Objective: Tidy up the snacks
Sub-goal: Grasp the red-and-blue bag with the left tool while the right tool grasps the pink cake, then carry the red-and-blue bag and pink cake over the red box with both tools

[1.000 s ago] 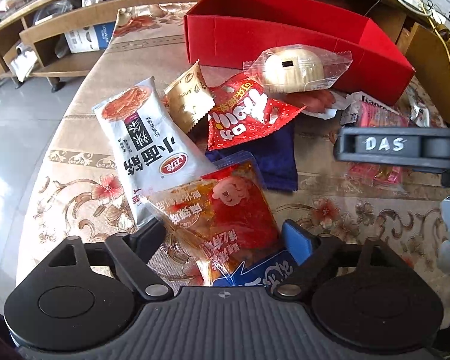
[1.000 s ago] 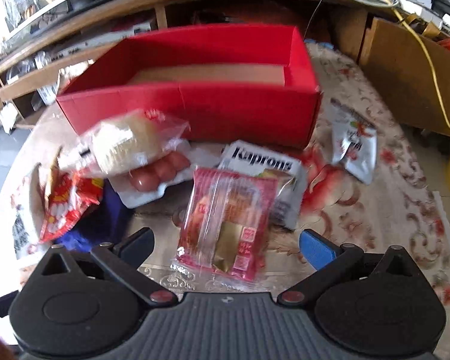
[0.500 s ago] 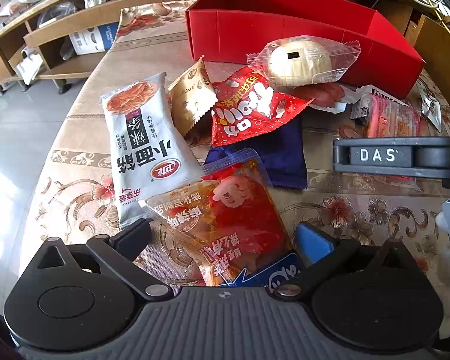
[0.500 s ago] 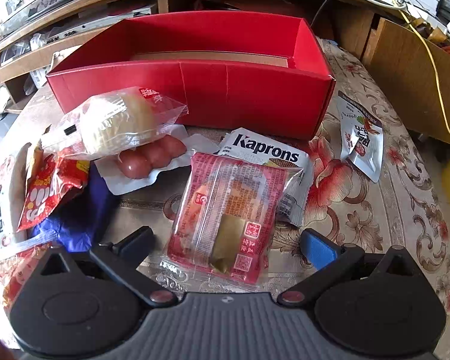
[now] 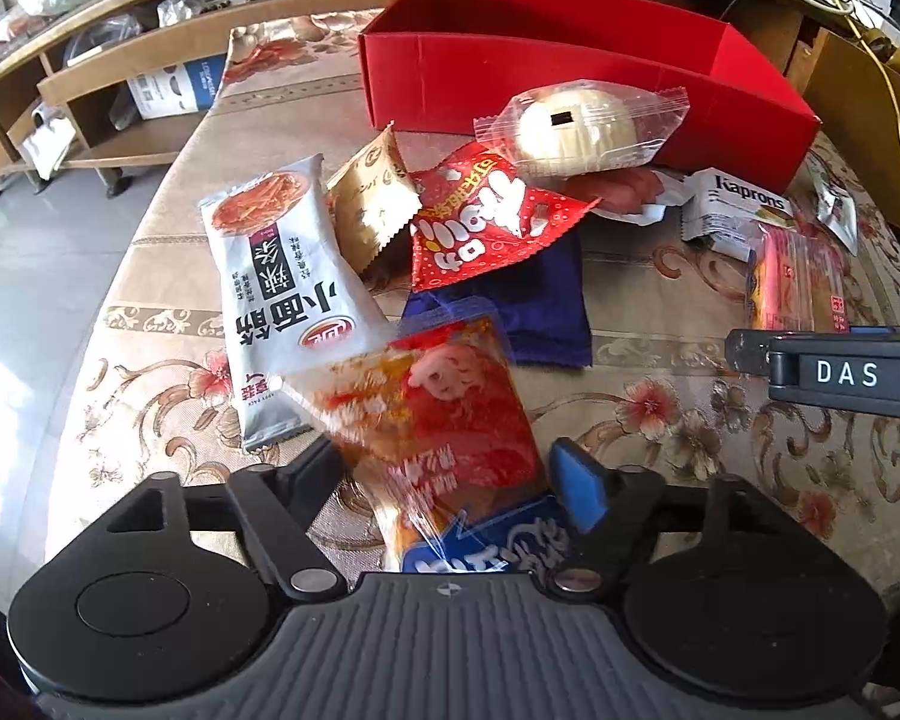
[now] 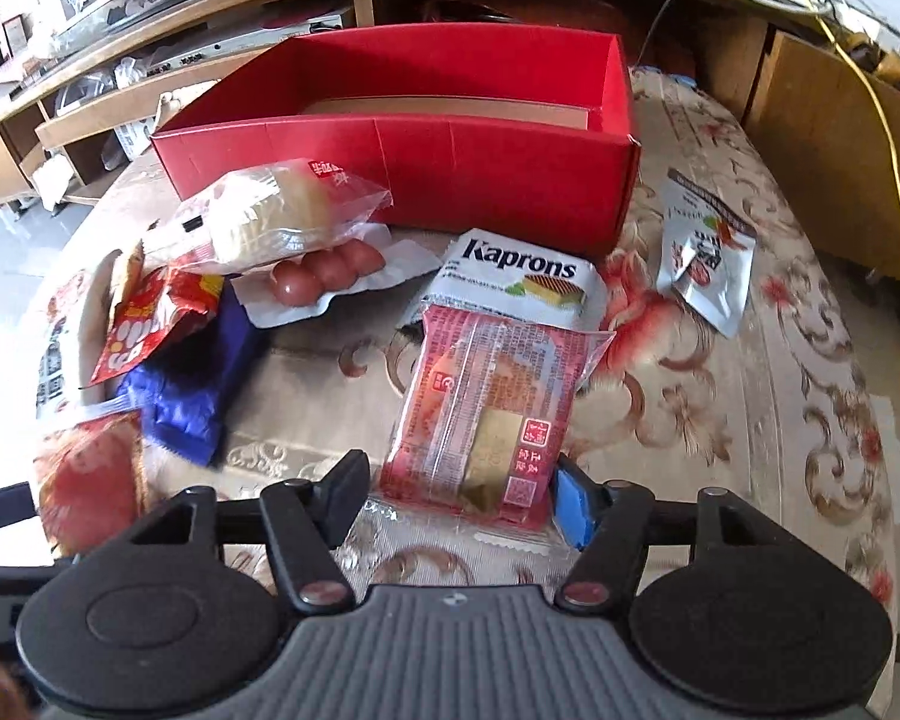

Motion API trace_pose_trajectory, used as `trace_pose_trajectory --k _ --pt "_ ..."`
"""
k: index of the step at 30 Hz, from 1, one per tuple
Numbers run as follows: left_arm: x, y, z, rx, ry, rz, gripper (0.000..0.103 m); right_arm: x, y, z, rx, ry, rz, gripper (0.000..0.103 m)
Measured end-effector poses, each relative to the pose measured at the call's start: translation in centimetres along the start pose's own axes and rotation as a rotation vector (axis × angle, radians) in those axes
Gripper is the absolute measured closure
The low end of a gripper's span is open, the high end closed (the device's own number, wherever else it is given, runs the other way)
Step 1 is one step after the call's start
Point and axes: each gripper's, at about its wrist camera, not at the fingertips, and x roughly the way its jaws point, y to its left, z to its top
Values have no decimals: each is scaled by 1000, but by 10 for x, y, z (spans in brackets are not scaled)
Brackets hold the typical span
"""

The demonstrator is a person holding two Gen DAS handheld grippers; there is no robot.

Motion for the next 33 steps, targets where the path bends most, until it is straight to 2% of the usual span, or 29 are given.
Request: trace_pose_trajectory --k 4,11,17,24,33 --pt "-3 3 -1 -16 3 -19 33 -8 -3 -5 -4 -3 18 34" --pt "-8 4 -2 -17 -2 -33 40 -28 -5 -10 -11 -29 62 34" --pt "-14 -2 -1 4 -18 -31 42 -41 -4 -9 -11 -59 91 34" --pt "-29 -6 7 10 -55 -65 43 -51 -3 -5 -11 -87 114 34" --pt "-42 -12 38 23 -127 -98 43 -60 -5 12 2 -128 120 34"
